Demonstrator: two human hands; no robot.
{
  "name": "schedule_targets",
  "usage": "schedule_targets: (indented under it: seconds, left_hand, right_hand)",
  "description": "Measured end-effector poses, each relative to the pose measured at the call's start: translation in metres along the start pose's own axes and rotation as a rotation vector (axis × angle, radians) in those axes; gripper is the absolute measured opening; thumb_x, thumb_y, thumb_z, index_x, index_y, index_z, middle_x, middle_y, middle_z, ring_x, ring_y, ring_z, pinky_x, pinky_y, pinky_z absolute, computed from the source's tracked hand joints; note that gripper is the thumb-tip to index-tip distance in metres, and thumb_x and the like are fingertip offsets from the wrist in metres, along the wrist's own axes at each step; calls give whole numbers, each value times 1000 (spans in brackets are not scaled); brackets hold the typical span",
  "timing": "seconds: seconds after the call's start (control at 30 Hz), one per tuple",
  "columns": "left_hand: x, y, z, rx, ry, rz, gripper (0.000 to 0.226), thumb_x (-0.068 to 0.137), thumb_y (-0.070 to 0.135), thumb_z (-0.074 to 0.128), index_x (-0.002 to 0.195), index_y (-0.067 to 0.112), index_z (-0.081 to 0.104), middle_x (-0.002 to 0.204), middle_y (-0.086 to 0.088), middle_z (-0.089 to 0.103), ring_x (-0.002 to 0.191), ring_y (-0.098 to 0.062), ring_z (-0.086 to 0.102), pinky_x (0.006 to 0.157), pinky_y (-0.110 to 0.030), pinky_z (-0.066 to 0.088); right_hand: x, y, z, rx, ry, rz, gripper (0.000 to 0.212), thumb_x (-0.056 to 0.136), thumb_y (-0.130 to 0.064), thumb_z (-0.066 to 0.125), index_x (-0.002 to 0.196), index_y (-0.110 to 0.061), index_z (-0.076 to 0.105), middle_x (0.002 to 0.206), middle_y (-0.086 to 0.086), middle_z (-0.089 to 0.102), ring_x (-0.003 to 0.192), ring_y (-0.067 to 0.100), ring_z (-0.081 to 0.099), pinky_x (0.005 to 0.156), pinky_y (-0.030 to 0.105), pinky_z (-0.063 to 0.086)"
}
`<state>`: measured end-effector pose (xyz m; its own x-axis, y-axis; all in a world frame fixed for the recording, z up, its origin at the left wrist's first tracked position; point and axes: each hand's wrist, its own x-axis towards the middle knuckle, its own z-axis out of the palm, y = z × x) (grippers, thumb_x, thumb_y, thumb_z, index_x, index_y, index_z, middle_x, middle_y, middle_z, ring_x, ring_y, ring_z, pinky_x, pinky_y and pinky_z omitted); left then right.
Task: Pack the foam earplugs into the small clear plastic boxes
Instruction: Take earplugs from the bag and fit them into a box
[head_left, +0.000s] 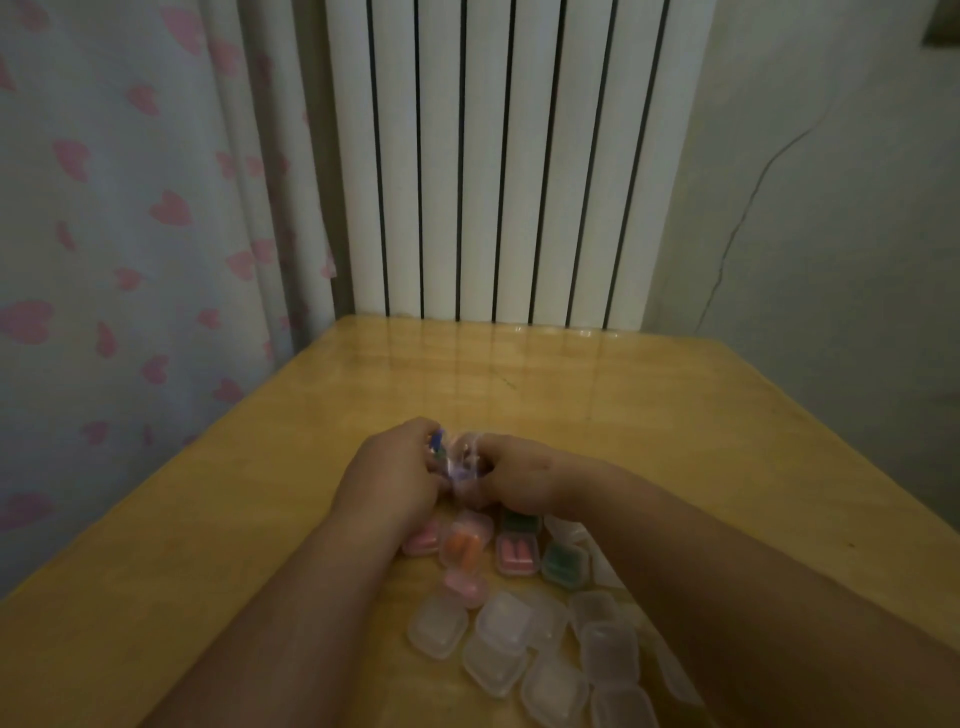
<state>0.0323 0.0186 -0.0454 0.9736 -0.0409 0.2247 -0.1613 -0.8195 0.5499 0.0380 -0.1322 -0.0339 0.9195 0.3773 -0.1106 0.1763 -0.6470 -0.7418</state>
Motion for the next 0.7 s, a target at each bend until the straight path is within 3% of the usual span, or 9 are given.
schedule_targets:
  seconds: [0.1,0.2,0.27,0.4,0.53,0.57,0.7]
  left_hand:
    - [0,2,0,7,29,2,48,81,23,70,128,27,60,114,1,69,109,-20,60,75,-23,38]
    - [0,0,2,-16,30,-10,44,81,23,69,124,26,62,106,2,71,103,-18,61,73,-22,37]
    - [1,-1,2,-54,-4,-16,45,81,21,72,125,24,63,98,5,72,98,-14,62,72,-21,38]
    - [2,-1,2,-47,-40,-5,40,82,23,74,121,21,65,104,3,73,102,-14,64,75,-20,39]
    - [1,0,0,13,-35,1,8,84,30,71,88,24,67,91,5,67,96,-19,63,72,-27,43]
    - [1,1,0,41,-32,5,11,85,32,69,81,24,64,87,6,64,93,-19,62,69,-28,42]
    - [0,3,1,130,-13,12,19,85,33,66,70,25,56,85,3,65,91,-22,63,66,-29,40]
  right_hand:
    - [1,0,0,-13,-9,2,25,88,-7,66,109,-19,57,92,-2,59,88,12,56,77,22,47]
    - [-1,-2,-2,4,-28,-26,19,88,2,61,108,3,62,80,-2,56,71,6,52,62,10,44]
    - [-1,-2,-2,32,-27,-33,15,87,8,58,100,11,63,77,5,55,68,9,50,59,14,43]
    - [-1,-1,0,120,5,-7,16,86,10,60,101,7,61,78,7,54,66,9,51,58,13,44]
    - [3,7,0,157,60,60,27,82,1,69,108,-2,61,91,8,61,81,16,59,72,27,51]
    - [3,8,-1,160,65,63,27,82,0,70,107,-4,62,92,8,62,82,16,60,73,30,53]
    - [-2,9,-2,193,64,6,12,84,2,69,94,-3,66,82,-1,63,70,3,59,61,13,50]
